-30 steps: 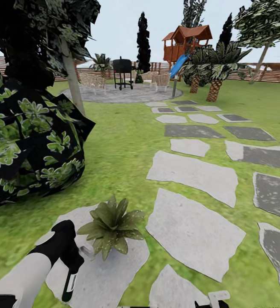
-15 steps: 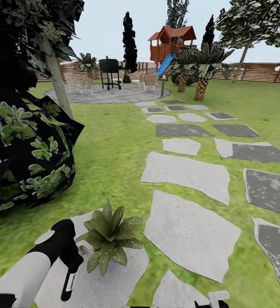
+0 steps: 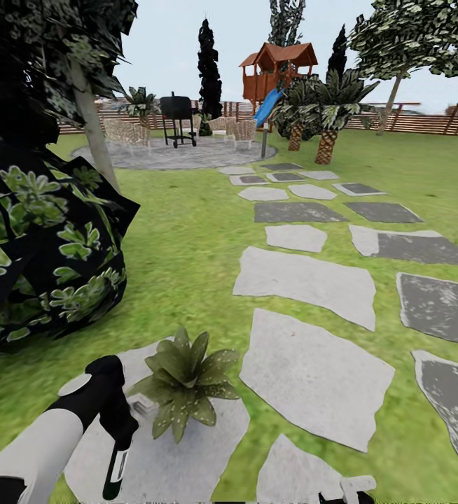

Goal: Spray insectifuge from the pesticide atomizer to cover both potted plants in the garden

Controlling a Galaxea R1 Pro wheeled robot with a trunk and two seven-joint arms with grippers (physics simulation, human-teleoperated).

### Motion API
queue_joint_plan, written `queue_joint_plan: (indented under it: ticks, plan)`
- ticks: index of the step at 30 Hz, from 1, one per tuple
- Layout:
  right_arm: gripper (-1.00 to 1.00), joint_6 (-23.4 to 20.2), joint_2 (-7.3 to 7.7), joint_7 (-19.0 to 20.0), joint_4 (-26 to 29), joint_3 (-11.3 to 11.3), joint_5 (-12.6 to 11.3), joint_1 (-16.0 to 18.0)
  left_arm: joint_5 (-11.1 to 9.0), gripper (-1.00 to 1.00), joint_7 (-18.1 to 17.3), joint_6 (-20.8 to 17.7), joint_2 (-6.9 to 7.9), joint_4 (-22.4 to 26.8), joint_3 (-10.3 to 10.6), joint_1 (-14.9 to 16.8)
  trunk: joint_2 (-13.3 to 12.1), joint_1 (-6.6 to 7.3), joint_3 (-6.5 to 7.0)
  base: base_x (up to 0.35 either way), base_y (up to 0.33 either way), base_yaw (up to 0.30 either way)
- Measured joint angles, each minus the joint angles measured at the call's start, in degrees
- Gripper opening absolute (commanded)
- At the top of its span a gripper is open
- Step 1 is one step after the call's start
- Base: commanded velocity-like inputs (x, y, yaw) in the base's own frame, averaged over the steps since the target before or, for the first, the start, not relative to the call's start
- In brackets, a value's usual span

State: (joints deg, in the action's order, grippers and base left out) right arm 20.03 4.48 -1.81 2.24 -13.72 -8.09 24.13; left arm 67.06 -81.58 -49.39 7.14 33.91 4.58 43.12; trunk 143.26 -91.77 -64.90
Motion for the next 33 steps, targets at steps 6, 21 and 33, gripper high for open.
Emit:
queue_joint_plan:
  ticks: [6, 21, 33]
  plan:
    - [1.00, 0.0, 0.01, 0.0, 0.0, 0.0, 0.0, 0.0, 0.0, -1.00, -0.2, -0.1, 0.02, 0.3, 0.0, 1.3, 0.0, 0.02, 0.00, 0.065, 0.299, -0.244]
    - [1.00, 0.0, 0.00, 0.0, 0.0, 0.0, 0.0, 0.0, 0.0, -1.00, -0.4, -0.1, -0.31, 0.2, 0.5, 0.9, 0.0, 0.01, 0.00, 0.005, 0.293, -0.023]
    - [1.00, 0.0, 0.01, 0.0, 0.0, 0.0, 0.0, 0.0, -0.2, -1.00, 0.2, 0.2, -0.58, -0.3, 1.0, 0.4, 0.0, 0.01, 0.00, 0.079, 0.052, -0.273]
